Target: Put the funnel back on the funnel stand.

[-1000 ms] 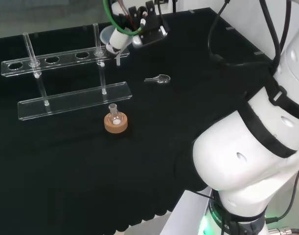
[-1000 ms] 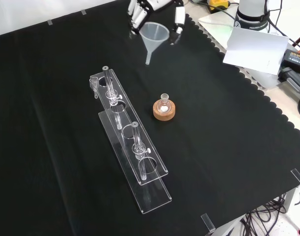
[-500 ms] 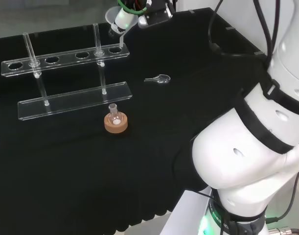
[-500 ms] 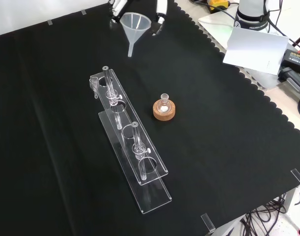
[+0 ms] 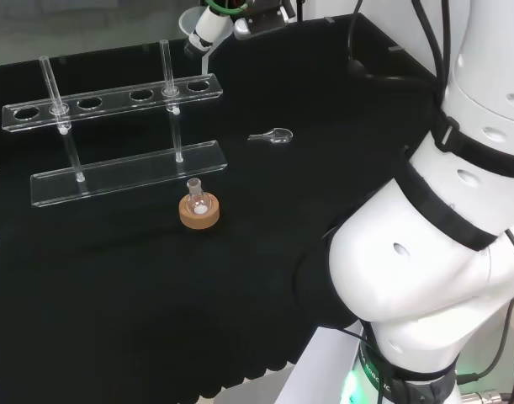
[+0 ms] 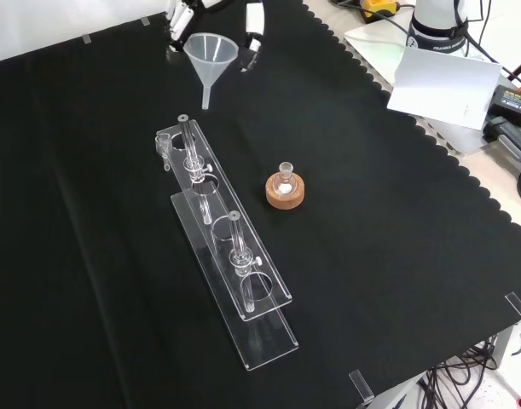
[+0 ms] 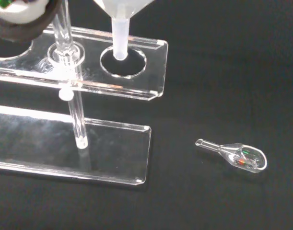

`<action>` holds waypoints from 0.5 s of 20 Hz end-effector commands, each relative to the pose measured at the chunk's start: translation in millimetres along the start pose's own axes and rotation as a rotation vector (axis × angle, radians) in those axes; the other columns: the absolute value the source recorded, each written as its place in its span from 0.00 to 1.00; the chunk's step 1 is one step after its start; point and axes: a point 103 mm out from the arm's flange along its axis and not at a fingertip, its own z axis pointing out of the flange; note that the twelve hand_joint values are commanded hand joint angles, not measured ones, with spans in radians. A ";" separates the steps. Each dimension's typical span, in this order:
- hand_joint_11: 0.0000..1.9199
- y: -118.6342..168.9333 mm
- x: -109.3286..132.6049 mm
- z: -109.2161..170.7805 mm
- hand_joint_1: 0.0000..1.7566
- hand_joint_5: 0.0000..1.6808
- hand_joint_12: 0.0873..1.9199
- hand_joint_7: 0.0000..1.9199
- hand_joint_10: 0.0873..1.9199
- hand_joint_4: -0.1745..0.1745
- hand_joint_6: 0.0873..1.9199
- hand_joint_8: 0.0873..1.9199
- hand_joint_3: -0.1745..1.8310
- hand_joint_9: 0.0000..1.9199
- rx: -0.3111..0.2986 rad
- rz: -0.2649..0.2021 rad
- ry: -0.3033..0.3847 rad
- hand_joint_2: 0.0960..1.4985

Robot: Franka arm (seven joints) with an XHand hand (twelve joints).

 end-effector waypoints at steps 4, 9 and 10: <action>0.42 52.8 -1.5 13.9 0.43 0.52 0.60 0.39 0.15 0.65 0.28 0.28 0.36 0.53 0.032 -0.045 -0.015 0.47; 0.42 63.9 -2.2 19.3 0.43 0.52 0.60 0.39 0.15 0.65 0.28 0.28 0.36 0.53 0.039 -0.053 -0.016 0.47; 0.42 64.3 -4.0 19.4 0.43 0.52 0.60 0.39 0.15 0.65 0.28 0.28 0.36 0.53 0.036 -0.056 -0.013 0.47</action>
